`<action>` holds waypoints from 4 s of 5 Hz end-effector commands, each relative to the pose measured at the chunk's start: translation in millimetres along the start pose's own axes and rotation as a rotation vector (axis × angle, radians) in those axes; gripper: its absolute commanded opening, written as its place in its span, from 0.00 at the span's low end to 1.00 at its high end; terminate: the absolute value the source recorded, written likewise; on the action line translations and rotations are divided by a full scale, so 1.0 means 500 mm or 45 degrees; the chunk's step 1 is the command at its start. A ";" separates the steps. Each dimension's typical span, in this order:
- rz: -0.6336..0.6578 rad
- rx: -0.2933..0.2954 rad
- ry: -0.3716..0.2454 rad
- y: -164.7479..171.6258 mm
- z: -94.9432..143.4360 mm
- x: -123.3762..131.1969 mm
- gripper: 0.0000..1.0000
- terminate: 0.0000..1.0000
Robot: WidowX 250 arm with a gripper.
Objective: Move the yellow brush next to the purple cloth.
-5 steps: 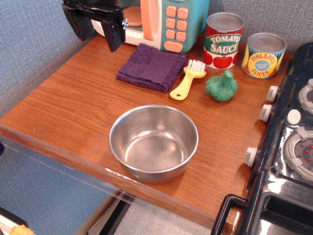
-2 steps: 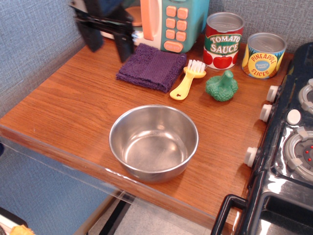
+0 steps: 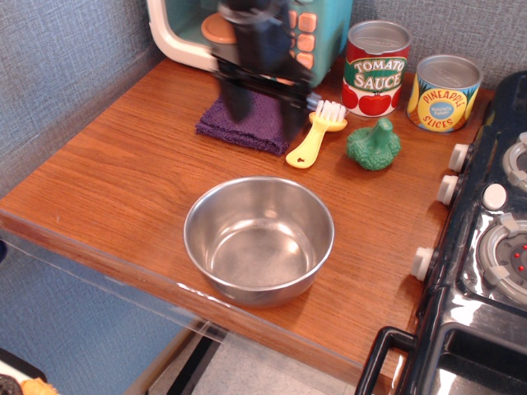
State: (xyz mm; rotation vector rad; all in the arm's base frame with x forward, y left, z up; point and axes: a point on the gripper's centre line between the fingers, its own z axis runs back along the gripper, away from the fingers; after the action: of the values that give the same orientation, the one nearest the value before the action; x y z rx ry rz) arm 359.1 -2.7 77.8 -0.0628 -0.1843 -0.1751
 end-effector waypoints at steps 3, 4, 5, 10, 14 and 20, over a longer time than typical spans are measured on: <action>0.055 0.060 -0.070 -0.019 -0.063 0.164 1.00 0.00; 0.071 0.065 -0.099 -0.007 -0.045 0.170 1.00 0.00; 0.076 0.075 -0.092 -0.003 -0.048 0.166 1.00 0.00; 0.121 0.084 0.070 -0.001 -0.130 0.125 1.00 0.00; 0.010 -0.113 -0.129 -0.051 0.010 0.155 0.00 0.00; 0.141 0.086 -0.091 0.392 0.091 -0.079 0.00 0.00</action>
State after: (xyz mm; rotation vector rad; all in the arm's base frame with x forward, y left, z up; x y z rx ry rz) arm 346.7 197.5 77.7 -0.0509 -0.2023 -0.0496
